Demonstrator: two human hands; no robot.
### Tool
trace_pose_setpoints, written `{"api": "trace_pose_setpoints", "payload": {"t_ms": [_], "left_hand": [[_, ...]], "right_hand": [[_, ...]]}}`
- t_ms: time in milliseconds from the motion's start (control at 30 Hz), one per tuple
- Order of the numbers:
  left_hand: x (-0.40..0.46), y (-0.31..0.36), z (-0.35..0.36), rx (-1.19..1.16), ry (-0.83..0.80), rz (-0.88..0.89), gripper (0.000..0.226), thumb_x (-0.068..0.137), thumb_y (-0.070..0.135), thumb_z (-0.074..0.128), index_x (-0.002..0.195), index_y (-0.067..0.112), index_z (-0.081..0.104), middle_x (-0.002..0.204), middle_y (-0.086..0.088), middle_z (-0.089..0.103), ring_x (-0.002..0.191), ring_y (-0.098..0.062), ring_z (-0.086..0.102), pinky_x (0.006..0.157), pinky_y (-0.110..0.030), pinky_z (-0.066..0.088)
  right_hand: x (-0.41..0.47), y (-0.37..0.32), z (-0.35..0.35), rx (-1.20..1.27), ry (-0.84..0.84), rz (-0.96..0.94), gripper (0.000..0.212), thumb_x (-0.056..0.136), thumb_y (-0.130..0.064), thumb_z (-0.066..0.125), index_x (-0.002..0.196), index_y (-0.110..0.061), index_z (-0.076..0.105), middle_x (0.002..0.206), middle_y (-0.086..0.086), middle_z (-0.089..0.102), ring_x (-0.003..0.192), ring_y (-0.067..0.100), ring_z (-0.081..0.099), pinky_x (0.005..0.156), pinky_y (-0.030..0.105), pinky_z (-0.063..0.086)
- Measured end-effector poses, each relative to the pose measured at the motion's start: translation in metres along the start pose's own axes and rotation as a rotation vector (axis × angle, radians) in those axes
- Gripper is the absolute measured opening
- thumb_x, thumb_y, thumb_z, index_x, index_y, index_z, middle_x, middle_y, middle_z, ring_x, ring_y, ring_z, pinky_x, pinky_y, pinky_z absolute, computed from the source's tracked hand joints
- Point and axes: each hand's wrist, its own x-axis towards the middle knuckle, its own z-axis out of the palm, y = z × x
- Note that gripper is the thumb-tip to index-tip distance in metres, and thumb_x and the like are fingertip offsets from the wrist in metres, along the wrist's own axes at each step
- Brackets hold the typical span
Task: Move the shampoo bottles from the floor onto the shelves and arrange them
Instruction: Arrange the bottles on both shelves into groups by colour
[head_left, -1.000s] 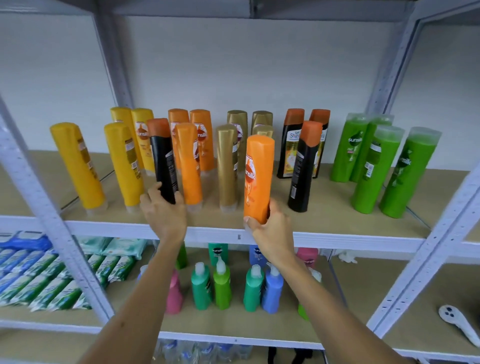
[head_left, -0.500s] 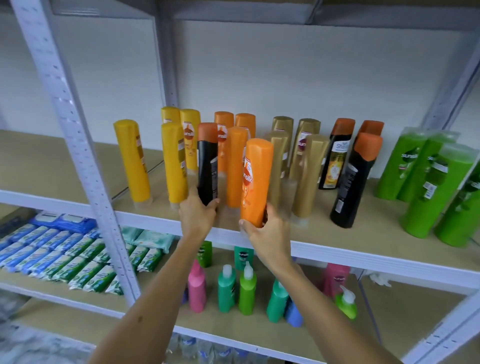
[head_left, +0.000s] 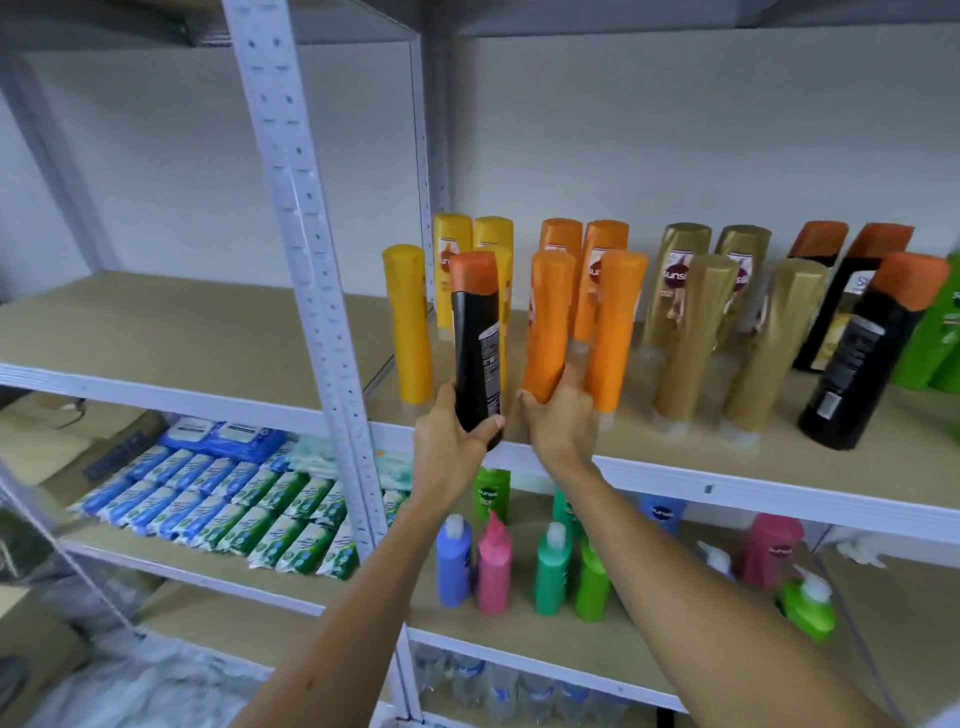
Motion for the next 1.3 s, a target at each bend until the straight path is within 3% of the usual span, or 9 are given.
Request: {"api": "trace_pose_setpoints", "payload": {"t_ms": [167,333,400,500,700,833,1033,1167,1300], "left_hand": [[0.002,-0.002,-0.001,-0.040,-0.040,0.011,0.048,0.075,0.034,0.076,0.113,0.018,0.054,0.104,-0.001,0.070,0.091,-0.020,0.066,0.075,-0.041,0.057],[0.000,-0.006,0.008,-0.012,-0.057,0.053,0.044,0.075,0.037,0.075,0.107,0.017,0.053,0.091,-0.007,0.069,0.081,-0.026,0.064,0.068,-0.046,0.055],[-0.003,-0.002,0.014,-0.020,-0.057,0.077,0.045,0.076,0.034,0.076,0.112,0.017,0.054,0.095,-0.003,0.070,0.084,-0.024,0.064,0.070,-0.043,0.055],[-0.011,0.011,0.031,-0.016,-0.079,0.117,0.046,0.078,0.031,0.075,0.116,0.015,0.056,0.096,0.003,0.070,0.084,-0.019,0.063,0.069,-0.035,0.053],[-0.035,0.047,0.086,-0.113,-0.189,0.146,0.042,0.077,0.028,0.076,0.113,0.018,0.057,0.097,0.006,0.069,0.085,-0.013,0.063,0.071,-0.029,0.051],[-0.050,0.074,0.130,-0.113,-0.250,0.170,0.044,0.076,0.032,0.076,0.114,0.019,0.056,0.083,0.009,0.065,0.073,-0.013,0.058,0.063,-0.025,0.046],[-0.068,0.110,0.193,-0.128,-0.277,0.191,0.049,0.074,0.038,0.075,0.115,0.021,0.055,0.093,0.004,0.070,0.081,-0.020,0.065,0.070,-0.039,0.055],[-0.078,0.132,0.232,-0.128,-0.285,0.188,0.054,0.076,0.036,0.075,0.123,0.022,0.052,0.102,0.005,0.070,0.092,-0.017,0.065,0.077,-0.034,0.054],[-0.088,0.159,0.267,-0.081,-0.228,0.142,0.056,0.077,0.037,0.075,0.126,0.023,0.051,0.100,0.002,0.071,0.092,-0.023,0.063,0.077,-0.035,0.051]], "right_hand": [[0.002,-0.009,0.007,0.010,-0.004,0.035,0.057,0.087,-0.027,0.068,0.130,-0.014,0.035,0.109,0.015,0.065,0.099,0.036,0.064,0.079,0.042,0.051],[-0.012,0.012,-0.001,0.046,-0.047,0.076,0.022,0.084,-0.024,0.068,0.100,-0.017,0.053,0.087,0.002,0.063,0.087,0.026,0.063,0.066,0.027,0.040],[-0.021,0.027,-0.013,0.070,-0.017,0.068,0.022,0.084,-0.017,0.066,0.104,-0.011,0.060,0.093,0.006,0.067,0.091,0.025,0.063,0.072,0.028,0.045],[-0.026,0.052,-0.043,0.118,0.055,0.079,0.028,0.082,-0.014,0.065,0.110,-0.006,0.065,0.101,0.011,0.071,0.094,0.024,0.067,0.084,0.036,0.053],[-0.011,0.113,-0.129,0.135,0.338,0.127,0.021,0.083,-0.012,0.066,0.104,-0.007,0.066,0.093,0.007,0.071,0.081,0.019,0.064,0.077,0.026,0.046],[0.018,0.157,-0.177,0.117,0.519,0.173,0.038,0.082,-0.020,0.069,0.115,-0.007,0.056,0.108,0.013,0.060,0.098,0.028,0.058,0.087,0.038,0.044],[0.068,0.202,-0.217,0.060,0.301,0.277,0.072,0.077,-0.031,0.078,0.133,-0.007,0.041,0.132,0.011,0.050,0.121,0.027,0.048,0.098,0.038,0.039],[0.085,0.225,-0.229,0.107,0.107,0.267,0.057,0.076,-0.025,0.079,0.125,-0.016,0.052,0.115,0.003,0.066,0.106,0.023,0.063,0.092,0.038,0.050],[0.090,0.235,-0.240,0.051,0.082,0.200,0.045,0.077,-0.023,0.077,0.119,-0.015,0.063,0.103,0.005,0.073,0.095,0.022,0.068,0.083,0.033,0.053]]}}
